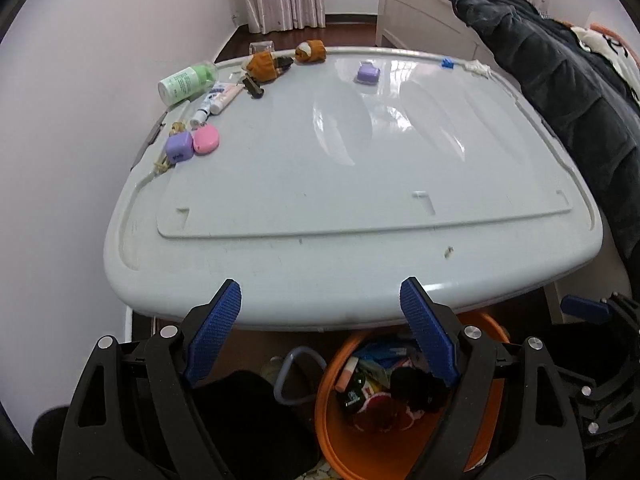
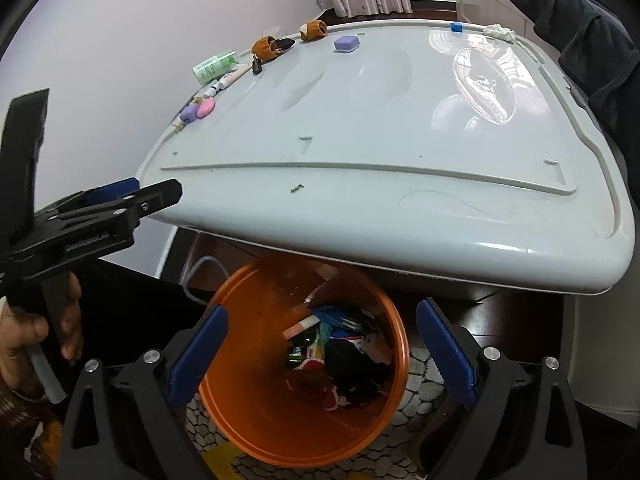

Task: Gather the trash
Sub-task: 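Swing both open tools back up over the table, then grasp the lilac square case with the left tool, then grasp the second lilac square case with the right tool, then carry both lilac cases over the bin and open both tools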

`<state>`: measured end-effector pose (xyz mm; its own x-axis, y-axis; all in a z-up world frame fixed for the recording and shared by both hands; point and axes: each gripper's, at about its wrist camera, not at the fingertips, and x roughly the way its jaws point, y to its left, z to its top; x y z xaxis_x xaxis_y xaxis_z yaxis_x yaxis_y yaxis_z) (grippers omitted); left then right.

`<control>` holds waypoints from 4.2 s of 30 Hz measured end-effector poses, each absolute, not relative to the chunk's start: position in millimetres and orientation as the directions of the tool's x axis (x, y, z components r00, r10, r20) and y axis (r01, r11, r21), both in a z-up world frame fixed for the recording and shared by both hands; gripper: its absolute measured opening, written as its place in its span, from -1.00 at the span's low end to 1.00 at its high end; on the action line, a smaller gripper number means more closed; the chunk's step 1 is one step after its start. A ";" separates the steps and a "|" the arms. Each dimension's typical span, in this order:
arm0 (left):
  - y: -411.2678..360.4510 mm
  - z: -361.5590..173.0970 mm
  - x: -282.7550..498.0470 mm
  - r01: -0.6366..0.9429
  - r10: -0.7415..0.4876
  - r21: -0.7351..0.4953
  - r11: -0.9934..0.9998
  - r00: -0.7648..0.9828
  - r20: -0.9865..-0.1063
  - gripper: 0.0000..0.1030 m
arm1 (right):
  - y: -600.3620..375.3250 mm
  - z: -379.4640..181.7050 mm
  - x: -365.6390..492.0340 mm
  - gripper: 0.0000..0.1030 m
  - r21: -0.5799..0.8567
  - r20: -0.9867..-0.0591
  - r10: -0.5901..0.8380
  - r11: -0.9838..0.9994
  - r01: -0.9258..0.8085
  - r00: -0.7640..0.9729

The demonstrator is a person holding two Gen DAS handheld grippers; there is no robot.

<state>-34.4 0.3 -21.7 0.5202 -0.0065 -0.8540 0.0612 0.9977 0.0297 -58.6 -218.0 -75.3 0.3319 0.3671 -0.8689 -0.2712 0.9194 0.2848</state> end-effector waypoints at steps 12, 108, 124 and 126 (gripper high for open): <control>119.8 -22.2 88.4 -0.161 0.038 -0.050 0.986 0.502 -0.864 0.55 | -200.2 8.5 16.2 0.89 0.246 -0.738 0.429 0.890 -0.384 0.520; -33.8 -61.9 -115.7 0.335 -0.292 -0.182 0.924 0.315 -0.903 -0.34 | -190.8 -120.1 -102.1 -0.20 0.138 -0.931 0.266 0.889 -0.436 0.248; -31.6 -55.3 -110.4 0.278 -0.164 -0.055 0.959 0.388 -0.907 0.03 | -222.1 -96.2 -86.8 0.70 0.094 -0.904 0.216 0.942 -0.321 0.368; -32.2 -52.6 -108.4 0.271 -0.152 -0.042 0.962 0.401 -0.903 0.06 | -223.7 -94.0 -85.2 0.71 0.111 -0.901 0.229 0.942 -0.315 0.368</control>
<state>-108.4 -32.2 -52.6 0.4009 -0.1521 -0.9034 0.2709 0.9617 -0.0417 -85.2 -223.7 -94.0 0.3684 0.2293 -0.9009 -0.3155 0.9424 0.1108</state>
